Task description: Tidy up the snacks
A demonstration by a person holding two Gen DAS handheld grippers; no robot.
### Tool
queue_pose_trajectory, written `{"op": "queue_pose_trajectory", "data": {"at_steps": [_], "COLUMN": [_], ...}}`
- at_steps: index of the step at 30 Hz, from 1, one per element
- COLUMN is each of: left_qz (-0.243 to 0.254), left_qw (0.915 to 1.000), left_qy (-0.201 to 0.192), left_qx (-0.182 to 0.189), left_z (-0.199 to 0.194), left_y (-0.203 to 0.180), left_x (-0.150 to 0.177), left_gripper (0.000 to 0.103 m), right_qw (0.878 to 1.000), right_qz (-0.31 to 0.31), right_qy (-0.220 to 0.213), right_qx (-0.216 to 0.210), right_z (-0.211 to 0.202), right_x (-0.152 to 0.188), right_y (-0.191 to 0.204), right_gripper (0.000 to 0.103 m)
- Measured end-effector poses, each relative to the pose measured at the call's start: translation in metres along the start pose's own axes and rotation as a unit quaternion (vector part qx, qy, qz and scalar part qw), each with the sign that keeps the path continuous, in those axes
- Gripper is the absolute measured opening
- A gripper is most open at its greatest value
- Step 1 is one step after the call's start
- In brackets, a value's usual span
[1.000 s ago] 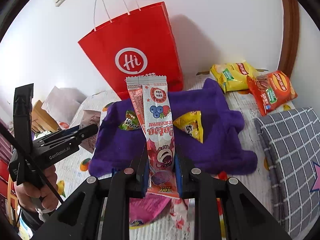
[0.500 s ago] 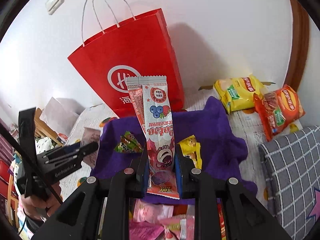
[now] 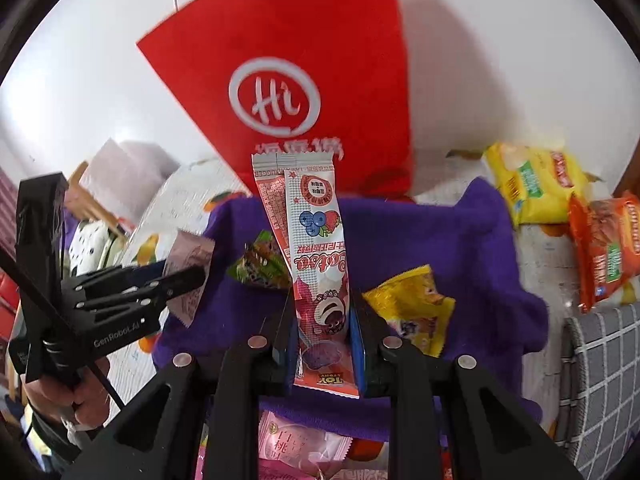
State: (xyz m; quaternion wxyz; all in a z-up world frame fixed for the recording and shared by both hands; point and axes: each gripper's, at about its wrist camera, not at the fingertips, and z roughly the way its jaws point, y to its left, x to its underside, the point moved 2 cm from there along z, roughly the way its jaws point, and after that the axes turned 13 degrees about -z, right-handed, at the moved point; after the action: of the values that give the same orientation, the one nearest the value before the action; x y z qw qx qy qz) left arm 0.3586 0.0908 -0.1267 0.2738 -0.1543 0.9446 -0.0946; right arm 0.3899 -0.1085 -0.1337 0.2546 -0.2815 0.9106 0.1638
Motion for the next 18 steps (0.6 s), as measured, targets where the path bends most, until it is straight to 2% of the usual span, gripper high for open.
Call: {"op": "queue_pose_trajectory", "data": {"at_steps": [10,18], "left_qz": [-0.022,-0.022], "left_qw": [0.9995,0.9993], "left_qy": [0.018,0.022], "left_qx": [-0.014,-0.020], "left_z": [0.013,0.019], "left_y": [0.009,0.010], "left_x": [0.003,0.005], "left_gripper": [0.033,0.033], "right_qw": [0.998,0.997], "right_qz": [0.000,0.004], "right_qy": [0.057,0.071], "right_qx": [0.001,-0.010], "right_z": [0.030,0.041], "right_x": [0.015,0.015], "right_y": [-0.012,-0.010], "right_gripper": [0.022,0.024]}}
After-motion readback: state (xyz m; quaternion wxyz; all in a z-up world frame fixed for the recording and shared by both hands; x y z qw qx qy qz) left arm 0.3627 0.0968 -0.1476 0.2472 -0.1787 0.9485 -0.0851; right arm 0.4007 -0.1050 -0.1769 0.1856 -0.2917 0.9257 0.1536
